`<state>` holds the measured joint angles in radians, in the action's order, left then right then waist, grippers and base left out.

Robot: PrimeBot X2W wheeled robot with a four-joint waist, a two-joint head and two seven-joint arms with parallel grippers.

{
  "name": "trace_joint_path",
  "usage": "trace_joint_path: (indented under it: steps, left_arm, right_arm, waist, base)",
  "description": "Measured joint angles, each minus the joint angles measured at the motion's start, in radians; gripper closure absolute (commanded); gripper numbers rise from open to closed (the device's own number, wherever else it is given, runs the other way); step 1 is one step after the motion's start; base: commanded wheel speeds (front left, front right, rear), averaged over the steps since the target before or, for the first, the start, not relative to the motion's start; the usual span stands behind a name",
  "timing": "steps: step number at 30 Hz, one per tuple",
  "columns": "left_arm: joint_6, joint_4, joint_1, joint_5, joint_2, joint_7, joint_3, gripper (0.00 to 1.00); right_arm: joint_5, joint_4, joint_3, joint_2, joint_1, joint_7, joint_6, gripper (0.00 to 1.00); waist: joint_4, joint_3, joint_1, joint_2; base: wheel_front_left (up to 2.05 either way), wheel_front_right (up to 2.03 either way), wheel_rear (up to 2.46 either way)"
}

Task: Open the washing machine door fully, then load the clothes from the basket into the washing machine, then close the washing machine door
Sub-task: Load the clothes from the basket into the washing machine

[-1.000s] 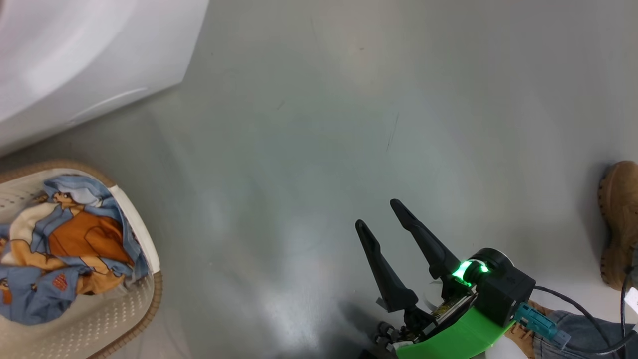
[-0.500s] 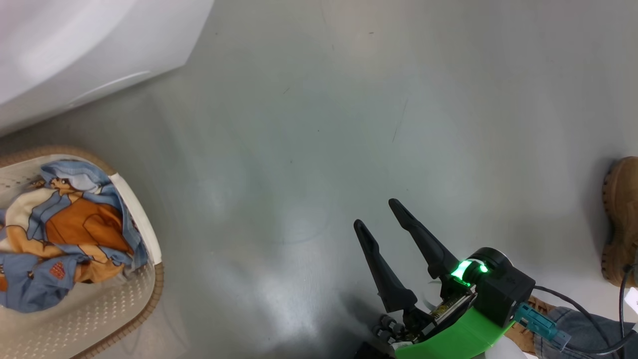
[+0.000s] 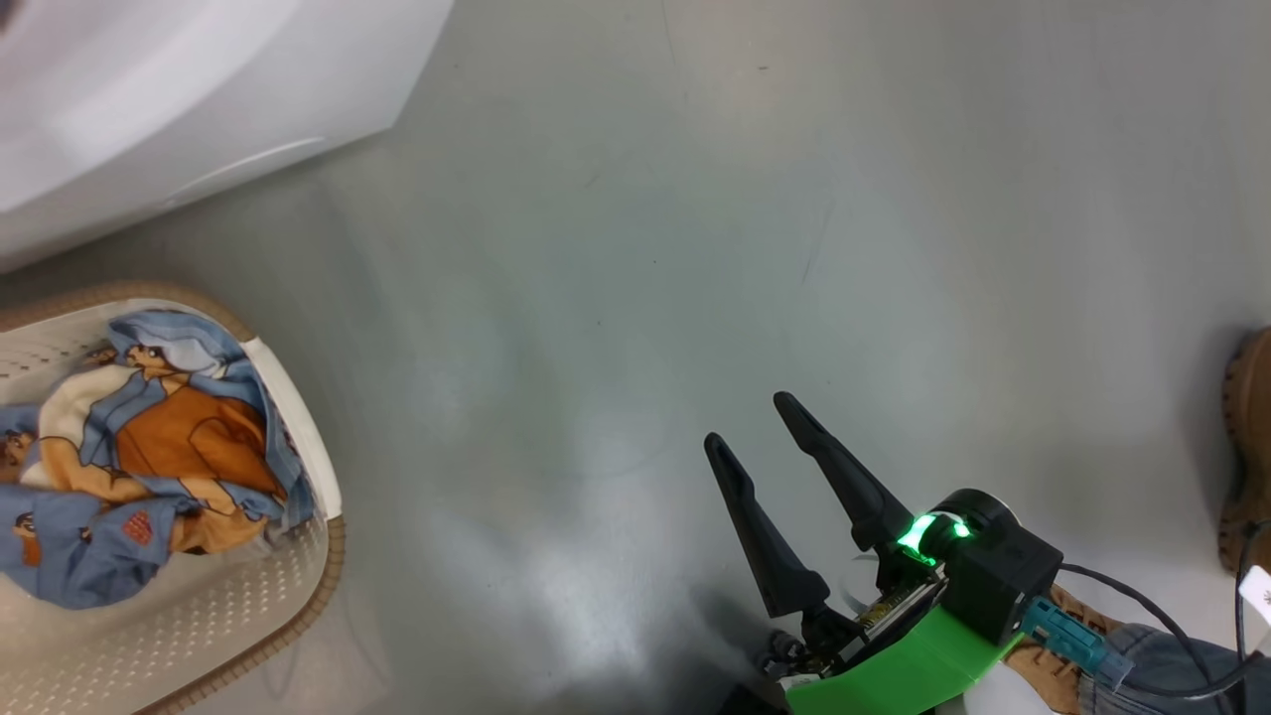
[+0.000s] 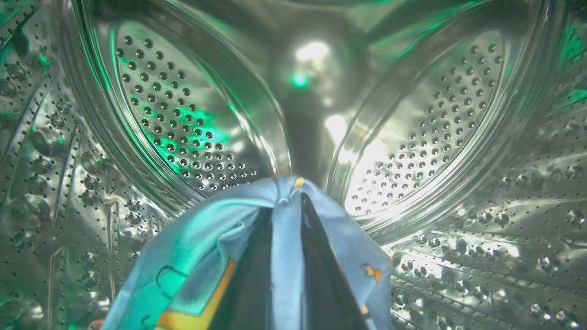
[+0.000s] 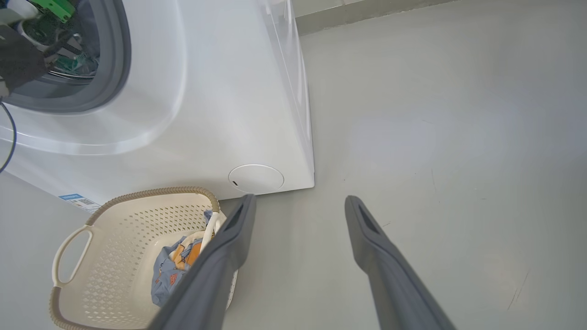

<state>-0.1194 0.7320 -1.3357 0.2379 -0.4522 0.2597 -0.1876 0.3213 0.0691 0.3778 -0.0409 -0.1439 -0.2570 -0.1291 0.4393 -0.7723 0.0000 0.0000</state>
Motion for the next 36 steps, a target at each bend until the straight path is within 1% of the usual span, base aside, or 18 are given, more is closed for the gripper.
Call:
trace_joint_path:
  steps: [3,4,5,6,7,8,15,21,22,27,36]
  left_arm:
    - [0.000,0.028,-0.010,-0.023,-0.001,0.000,0.012,0.82]
    - [0.000,0.036,-0.014,-0.031,-0.001,0.000,0.016,0.75]
    - [0.001,0.046,-0.019,-0.037,-0.001,0.000,0.020,0.61]
    - [0.006,0.062,-0.021,-0.044,-0.001,0.000,0.025,0.41]
    - [0.009,0.079,-0.021,-0.051,-0.001,0.000,0.032,0.08]
    - [0.013,0.097,-0.021,-0.057,0.000,0.000,0.040,0.00]
    - [0.045,0.213,-0.021,-0.094,0.025,0.000,0.086,0.00]
    - [0.064,0.246,-0.014,-0.098,0.061,0.000,0.099,0.00]
    - [0.074,0.247,-0.009,-0.095,0.069,0.000,0.094,0.00]
    - [0.099,0.216,0.064,-0.074,0.109,0.000,0.069,0.00]
    - [0.106,0.105,0.248,-0.047,0.189,0.000,0.029,0.00]
  right_arm:
    - [0.000,-0.007,0.000,0.000,0.000,0.000,0.000,0.00]
    - [0.000,-0.009,0.000,0.000,0.000,0.000,0.000,0.00]
    - [0.000,-0.012,0.000,0.000,0.000,0.000,0.000,0.00]
    - [0.000,-0.014,-0.001,0.000,0.000,0.000,0.000,0.00]
    - [0.000,-0.017,-0.001,0.000,0.000,0.000,0.000,0.00]
    - [0.000,-0.019,-0.002,0.000,0.000,0.000,0.000,0.00]
    - [0.000,-0.035,-0.006,0.000,0.000,0.000,0.000,0.00]
    - [-0.002,-0.052,-0.011,0.000,-0.001,0.000,0.000,0.00]
    - [-0.003,-0.055,-0.012,0.000,-0.002,0.000,0.000,0.00]
    - [-0.005,-0.074,-0.025,-0.001,-0.003,0.000,0.000,0.00]
    - [-0.025,-0.103,-0.041,-0.002,-0.006,0.000,0.000,0.00]
  waist:
    - [-0.005,0.007,0.0000,0.0000]
    - [-0.006,0.010,0.0000,0.0000]
    - [-0.007,0.013,0.0001,0.0000]
    - [-0.008,0.018,0.0000,0.0000]
    - [-0.010,0.022,0.0001,0.0000]
    - [-0.011,0.027,0.0000,0.0000]
    - [-0.026,0.065,0.0000,0.0000]
    - [-0.044,0.104,0.0000,0.0000]
    - [-0.047,0.112,0.0000,0.0000]
    - [-0.065,0.149,0.0000,0.0000]
    - [-0.099,0.223,0.0000,0.0000]
  base:
    - [0.00,0.00,0.00]
    - [0.00,0.00,0.00]
    - [0.00,0.00,0.00]
    - [0.00,0.00,0.00]
    - [0.00,0.00,0.00]
    - [0.00,0.00,0.00]
    - [0.00,0.00,0.00]
    - [0.00,0.00,0.00]
    - [0.00,0.00,0.00]
    - [0.00,0.00,0.00]
    - [0.00,0.00,0.00]
